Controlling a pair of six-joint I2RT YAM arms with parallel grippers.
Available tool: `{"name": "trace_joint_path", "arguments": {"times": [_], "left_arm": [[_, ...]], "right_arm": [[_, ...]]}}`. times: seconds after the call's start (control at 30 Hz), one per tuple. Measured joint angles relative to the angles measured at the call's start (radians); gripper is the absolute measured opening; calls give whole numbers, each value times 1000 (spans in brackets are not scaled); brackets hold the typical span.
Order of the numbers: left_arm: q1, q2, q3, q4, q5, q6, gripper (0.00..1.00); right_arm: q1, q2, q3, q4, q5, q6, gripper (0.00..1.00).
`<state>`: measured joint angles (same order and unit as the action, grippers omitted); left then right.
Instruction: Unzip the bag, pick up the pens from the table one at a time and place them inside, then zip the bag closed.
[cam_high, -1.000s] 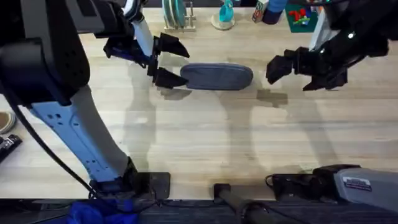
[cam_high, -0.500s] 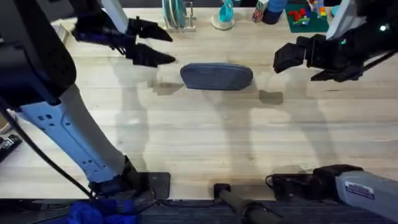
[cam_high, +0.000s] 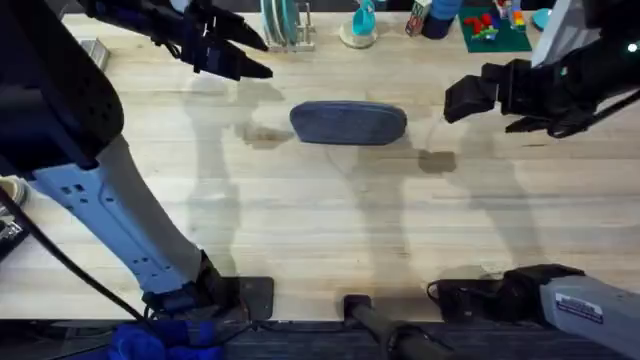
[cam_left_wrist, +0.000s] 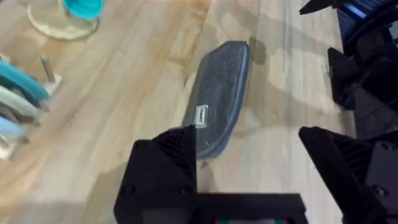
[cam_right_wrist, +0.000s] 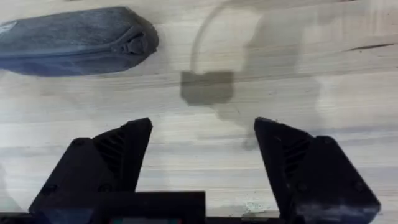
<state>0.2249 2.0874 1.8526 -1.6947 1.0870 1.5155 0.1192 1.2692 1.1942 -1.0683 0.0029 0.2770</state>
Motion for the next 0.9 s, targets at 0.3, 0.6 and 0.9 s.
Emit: {"name": "trace_joint_path", "arguments": {"times": [0.3,0.6,0.9], "left_arm": [[-2,-129,0,0,-120,-178,999],[-68,-216,3,0,-256,-402,998],[-120,-234,-24,0,-332,-526,997]], "right_arm": [[0,-2,11,-4,0,-40,996],[0,-2,105,-8,0,-65,996],[0,-2,113,-26,0,-95,996]]}}
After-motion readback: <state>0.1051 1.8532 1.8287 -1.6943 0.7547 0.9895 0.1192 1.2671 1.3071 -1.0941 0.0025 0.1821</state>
